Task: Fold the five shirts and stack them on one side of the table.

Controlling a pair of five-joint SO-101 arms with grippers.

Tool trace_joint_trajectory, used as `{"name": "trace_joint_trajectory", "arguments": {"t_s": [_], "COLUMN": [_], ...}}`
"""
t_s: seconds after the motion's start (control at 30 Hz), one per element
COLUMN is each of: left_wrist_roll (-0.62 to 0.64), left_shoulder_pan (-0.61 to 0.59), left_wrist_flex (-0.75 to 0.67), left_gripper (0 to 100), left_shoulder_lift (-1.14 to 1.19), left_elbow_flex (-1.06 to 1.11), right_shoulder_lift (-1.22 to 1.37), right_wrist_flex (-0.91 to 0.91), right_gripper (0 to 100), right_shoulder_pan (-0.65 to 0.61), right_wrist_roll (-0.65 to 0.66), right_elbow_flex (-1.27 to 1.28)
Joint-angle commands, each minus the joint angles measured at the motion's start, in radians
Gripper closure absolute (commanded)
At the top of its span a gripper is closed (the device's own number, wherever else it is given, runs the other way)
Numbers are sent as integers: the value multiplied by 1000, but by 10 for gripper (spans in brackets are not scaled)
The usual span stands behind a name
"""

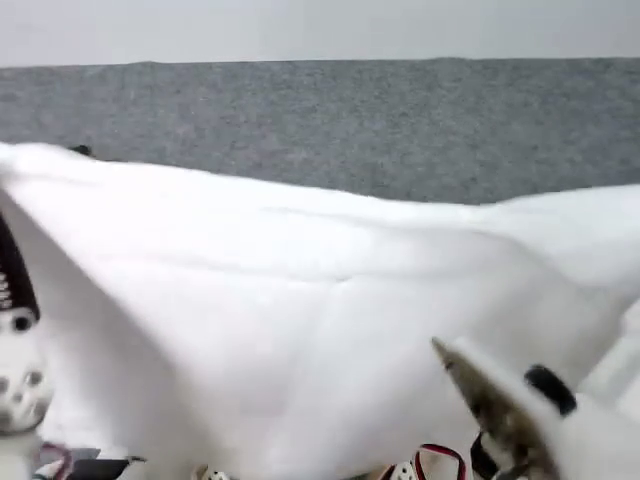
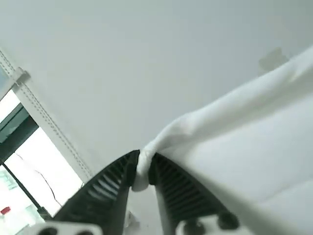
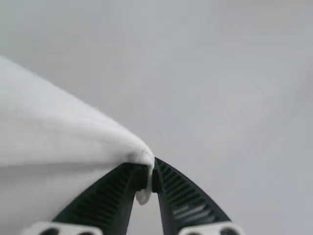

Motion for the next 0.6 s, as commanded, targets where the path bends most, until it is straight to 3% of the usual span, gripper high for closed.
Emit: {"name": "trace_joint_trajectory", "arguments": {"t_s": [0.0,0.23,0.33,0.43,0.57], "left_wrist_roll": [-3,-14,-86,-112,-114], "left_shoulder_pan": [-41,-37,-37,-43,-37], "left_wrist_flex": [21,20,-20,-222,-624], "left_gripper": [995,995,995,995,995], "left_shoulder_lift": [3,9,14,14,14], "left_elbow_flex": [170,668,941,1239,1566], "right_shoulder_lift": [56,76,76,77,76], "right_wrist_flex": [67,185,171,82,-157], "right_gripper": [988,988,988,988,988], "right_shoulder_pan": [-77,-268,-341,-384,-410], "right_wrist_roll": [41,80,80,75,75], "right_elbow_flex": [72,278,439,632,891]}}
